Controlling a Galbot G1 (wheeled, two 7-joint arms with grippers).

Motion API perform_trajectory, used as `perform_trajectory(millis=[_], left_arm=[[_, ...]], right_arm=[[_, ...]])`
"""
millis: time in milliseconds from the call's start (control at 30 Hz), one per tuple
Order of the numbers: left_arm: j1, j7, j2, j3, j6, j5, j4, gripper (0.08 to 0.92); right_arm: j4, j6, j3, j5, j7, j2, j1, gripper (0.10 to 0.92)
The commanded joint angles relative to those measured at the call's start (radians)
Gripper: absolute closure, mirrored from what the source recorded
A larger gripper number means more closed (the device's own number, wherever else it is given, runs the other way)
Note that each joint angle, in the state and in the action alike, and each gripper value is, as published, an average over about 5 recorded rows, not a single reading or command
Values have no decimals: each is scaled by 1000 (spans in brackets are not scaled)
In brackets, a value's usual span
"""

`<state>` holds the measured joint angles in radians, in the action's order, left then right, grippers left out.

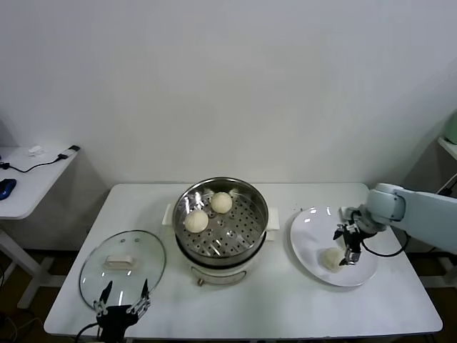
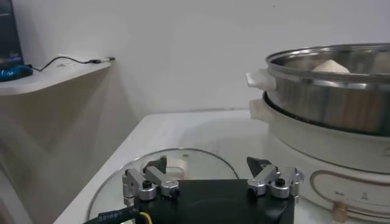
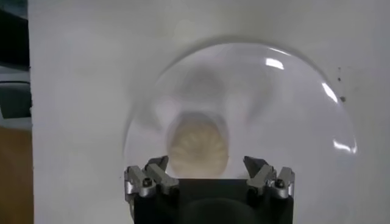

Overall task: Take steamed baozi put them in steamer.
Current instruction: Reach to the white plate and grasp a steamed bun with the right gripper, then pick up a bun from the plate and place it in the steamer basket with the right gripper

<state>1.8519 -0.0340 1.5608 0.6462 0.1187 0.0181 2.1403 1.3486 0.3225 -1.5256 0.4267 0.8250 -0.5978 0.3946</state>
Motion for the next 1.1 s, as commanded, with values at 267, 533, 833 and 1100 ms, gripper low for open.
perform_trajectory(millis=[267, 533, 833, 1100], left_arm=[[2, -3, 8, -8, 0, -10, 2, 177], [12, -5, 11, -14, -5, -20, 11, 177], [18, -7, 13, -29, -11, -34, 22, 177], [22, -9, 12, -39, -16, -43, 34, 177]], right_arm=[[-32, 21, 104, -31, -39, -4, -137, 229], [-16, 9, 134, -60, -11, 3, -131, 350], [9, -124, 90, -125, 131, -4, 175, 355], [-42, -443, -17, -13, 272, -243, 568, 352]])
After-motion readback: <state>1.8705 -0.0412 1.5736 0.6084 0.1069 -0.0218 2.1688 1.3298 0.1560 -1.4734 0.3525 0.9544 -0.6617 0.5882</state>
